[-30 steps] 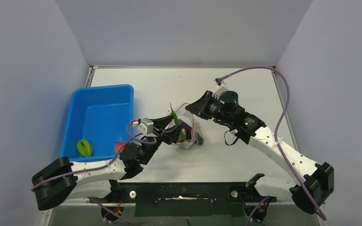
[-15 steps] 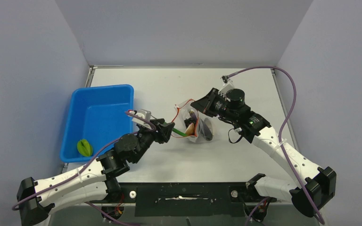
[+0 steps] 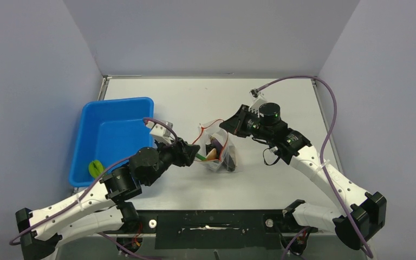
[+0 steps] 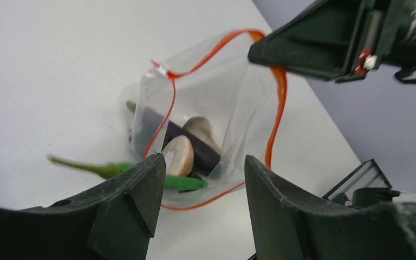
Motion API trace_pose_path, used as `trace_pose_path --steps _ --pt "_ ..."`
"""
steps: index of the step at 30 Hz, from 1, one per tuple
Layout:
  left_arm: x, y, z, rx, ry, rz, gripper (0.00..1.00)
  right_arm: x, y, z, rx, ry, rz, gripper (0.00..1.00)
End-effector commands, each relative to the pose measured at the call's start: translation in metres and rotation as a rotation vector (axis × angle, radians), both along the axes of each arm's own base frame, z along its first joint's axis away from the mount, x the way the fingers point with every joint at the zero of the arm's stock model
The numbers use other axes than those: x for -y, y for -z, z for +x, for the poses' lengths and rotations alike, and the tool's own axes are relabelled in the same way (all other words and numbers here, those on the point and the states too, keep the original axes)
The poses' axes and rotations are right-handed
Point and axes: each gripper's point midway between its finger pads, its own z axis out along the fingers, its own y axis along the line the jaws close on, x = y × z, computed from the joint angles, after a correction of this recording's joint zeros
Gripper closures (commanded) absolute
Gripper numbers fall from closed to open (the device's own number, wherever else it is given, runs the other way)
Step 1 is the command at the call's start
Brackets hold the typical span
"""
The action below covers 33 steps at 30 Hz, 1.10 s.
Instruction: Place the food in the zip-top bag and seal the zipper
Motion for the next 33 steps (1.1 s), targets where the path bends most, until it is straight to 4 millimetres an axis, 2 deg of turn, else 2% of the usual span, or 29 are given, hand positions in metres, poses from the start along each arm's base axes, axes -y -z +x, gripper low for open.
trace_pose_path --steps 1,4,6,10,16,19,23,25,33 --pt "-0.013 -0.054 0.000 0.040 -0.028 -0.039 0.46 -0.002 -0.035 -0.013 0.128 -0.110 0.003 1.00" --pt "-0.018 -0.053 0.000 0.043 -0.024 0.051 0.46 -0.001 -0.030 -0.018 0.132 -0.144 -0.030 1.00" --pt "-0.014 -0.052 -0.001 0.046 0.011 0.103 0.47 -0.001 -0.030 -0.020 0.135 -0.151 -0.034 1.00" --pt "0.007 -0.047 -0.007 0.038 0.115 0.131 0.54 0.000 -0.033 -0.022 0.138 -0.146 -0.017 1.00" --pt "0.029 -0.024 0.000 0.003 0.154 0.141 0.55 -0.002 -0.031 -0.025 0.132 -0.157 -0.006 1.00" --pt "0.028 -0.009 0.015 -0.016 0.119 0.141 0.55 -0.002 -0.030 -0.025 0.132 -0.157 0.001 1.00" --pt "0.017 0.012 0.037 -0.045 0.075 0.136 0.58 -0.003 -0.030 -0.025 0.129 -0.159 0.006 1.00" --pt "0.015 0.016 0.043 -0.059 0.080 0.104 0.60 -0.003 -0.031 -0.025 0.131 -0.158 0.007 1.00" --pt "0.030 0.019 0.034 -0.045 0.228 -0.027 0.56 -0.003 -0.028 -0.019 0.118 -0.140 0.007 1.00"
